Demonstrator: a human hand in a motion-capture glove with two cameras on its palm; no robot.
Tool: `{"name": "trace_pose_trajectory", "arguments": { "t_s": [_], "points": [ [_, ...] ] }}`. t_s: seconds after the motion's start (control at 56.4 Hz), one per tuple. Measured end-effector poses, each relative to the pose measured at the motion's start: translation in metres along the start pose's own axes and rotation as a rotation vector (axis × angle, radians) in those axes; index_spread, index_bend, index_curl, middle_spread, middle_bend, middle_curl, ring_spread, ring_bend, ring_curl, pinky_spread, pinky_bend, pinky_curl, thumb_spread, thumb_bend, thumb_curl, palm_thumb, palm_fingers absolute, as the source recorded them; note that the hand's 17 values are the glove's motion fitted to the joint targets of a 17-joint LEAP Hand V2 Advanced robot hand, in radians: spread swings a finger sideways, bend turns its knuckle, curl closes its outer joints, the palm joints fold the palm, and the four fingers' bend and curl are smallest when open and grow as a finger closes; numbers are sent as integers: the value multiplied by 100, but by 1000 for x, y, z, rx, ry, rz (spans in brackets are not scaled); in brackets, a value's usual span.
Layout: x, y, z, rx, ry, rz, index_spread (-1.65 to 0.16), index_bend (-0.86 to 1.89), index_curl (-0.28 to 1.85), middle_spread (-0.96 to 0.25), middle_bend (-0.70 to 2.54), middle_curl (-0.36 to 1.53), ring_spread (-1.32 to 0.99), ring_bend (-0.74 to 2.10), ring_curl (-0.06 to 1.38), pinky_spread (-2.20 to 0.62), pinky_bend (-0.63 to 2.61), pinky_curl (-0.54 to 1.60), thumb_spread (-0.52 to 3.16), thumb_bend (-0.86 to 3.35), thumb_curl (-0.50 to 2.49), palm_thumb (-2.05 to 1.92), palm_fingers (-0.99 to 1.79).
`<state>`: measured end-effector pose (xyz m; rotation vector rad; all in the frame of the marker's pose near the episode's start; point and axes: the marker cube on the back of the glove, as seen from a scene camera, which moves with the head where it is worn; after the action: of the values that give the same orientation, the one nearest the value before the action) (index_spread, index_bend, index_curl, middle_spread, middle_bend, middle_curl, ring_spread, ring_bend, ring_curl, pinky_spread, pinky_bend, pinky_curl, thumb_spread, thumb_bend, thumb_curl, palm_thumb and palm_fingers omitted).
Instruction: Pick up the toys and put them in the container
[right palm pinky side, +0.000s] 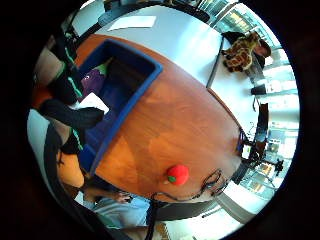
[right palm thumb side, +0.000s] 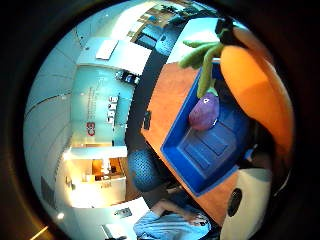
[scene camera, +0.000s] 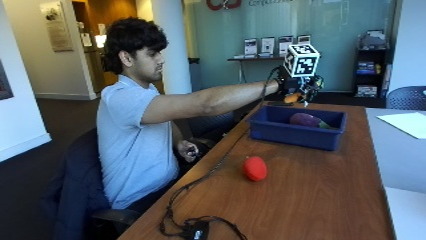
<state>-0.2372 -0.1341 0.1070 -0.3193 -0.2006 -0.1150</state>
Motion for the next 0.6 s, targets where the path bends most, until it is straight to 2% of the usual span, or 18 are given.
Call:
{"name": "trace_pose_trajectory", "arguments": {
  "t_s": [0.071, 0.106, 0.124, 0.16, 0.231, 0.355, 0.497, 0.603],
  "points": [
    [-14, -11, 19, -76, 28, 34, -29, 4, 1, -1, 62, 54, -20, 132, 55, -35, 159, 47, 154, 46, 76, 72, 38],
    [-10, -11, 22, -100, 55, 50, -29, 12, 5, 0, 56, 53, -18, 120, 53, -33, 156, 47, 159, 42, 69, 59, 13],
    [-9, -11, 23, -110, 70, 58, -29, 23, 9, 1, 53, 52, -16, 105, 50, -28, 147, 45, 157, 38, 65, 51, -10],
    [-8, -12, 27, -123, 96, 72, -29, 37, 14, 2, 45, 49, -12, 85, 45, -19, 136, 43, 155, 30, 60, 38, -31],
    [-2, -9, 31, -131, 119, 73, -30, 39, 17, 2, 34, 44, -8, 58, 34, -10, 126, 37, 152, 21, 52, 23, -35],
    [19, 9, 28, -124, 88, 66, -30, 29, 19, 2, 18, 39, -4, 34, 25, -1, 112, 31, 146, 11, 45, 10, -28],
    [42, 47, 20, -118, 103, 31, -31, 19, 21, 1, 12, 34, -2, 24, 23, 5, 103, 28, 143, 6, 41, 7, -21],
    [76, 103, 12, -114, 114, -14, -31, 17, 23, 1, 11, 31, -2, 21, 23, 6, 98, 27, 142, 4, 39, 6, -17]
  ]
}}
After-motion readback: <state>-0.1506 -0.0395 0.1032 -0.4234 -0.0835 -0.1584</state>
